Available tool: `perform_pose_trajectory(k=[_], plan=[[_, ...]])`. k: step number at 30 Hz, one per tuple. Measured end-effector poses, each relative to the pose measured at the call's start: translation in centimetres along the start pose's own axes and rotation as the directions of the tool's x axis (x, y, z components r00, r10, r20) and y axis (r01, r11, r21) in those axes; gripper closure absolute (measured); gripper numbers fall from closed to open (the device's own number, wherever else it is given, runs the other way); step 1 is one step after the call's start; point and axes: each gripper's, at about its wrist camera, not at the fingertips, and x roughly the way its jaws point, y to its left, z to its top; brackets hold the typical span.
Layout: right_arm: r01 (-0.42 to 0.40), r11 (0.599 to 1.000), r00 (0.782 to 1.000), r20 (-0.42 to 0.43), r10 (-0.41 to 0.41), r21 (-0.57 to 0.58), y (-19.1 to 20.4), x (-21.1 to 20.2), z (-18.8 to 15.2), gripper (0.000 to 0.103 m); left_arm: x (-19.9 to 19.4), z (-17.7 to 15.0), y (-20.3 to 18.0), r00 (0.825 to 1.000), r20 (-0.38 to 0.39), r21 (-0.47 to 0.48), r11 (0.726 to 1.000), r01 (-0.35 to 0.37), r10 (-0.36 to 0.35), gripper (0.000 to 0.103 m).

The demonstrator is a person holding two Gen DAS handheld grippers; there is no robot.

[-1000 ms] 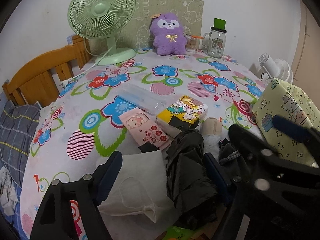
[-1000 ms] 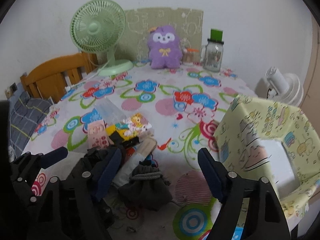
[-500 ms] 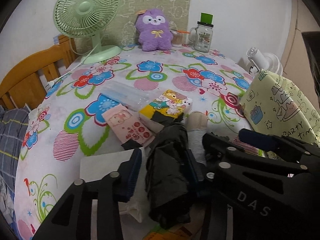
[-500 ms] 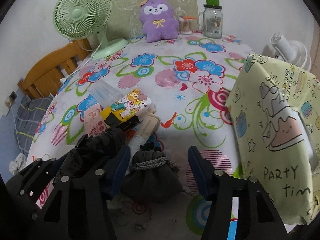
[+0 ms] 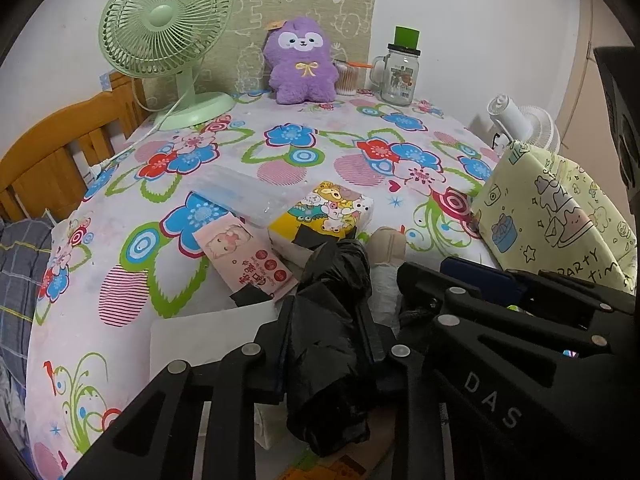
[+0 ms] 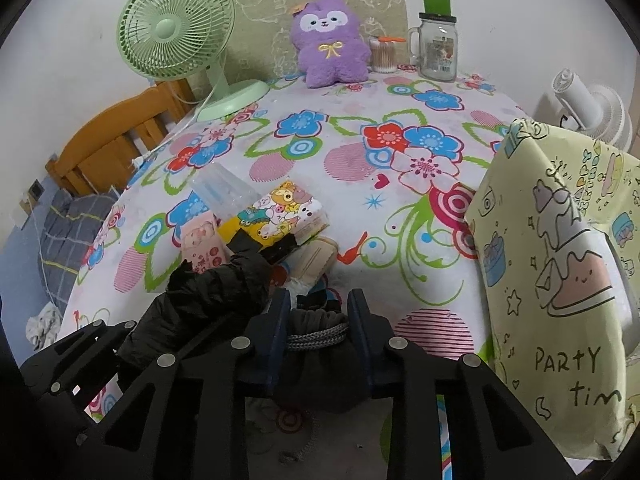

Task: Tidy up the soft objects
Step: 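Close the left tool on the black umbrella while the right tool grasps the grey sock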

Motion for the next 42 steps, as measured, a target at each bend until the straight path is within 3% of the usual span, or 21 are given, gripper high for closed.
perform_pose_trajectory(k=[42], plan=[[0.020,1.000,0.983,0.184,-0.018,-0.006,-0.8,-8.4,1.6,0.071,-6.9,2.4,-2.8,0.987,0.160,0.014,1.000,-0.021,0.019,0.078]])
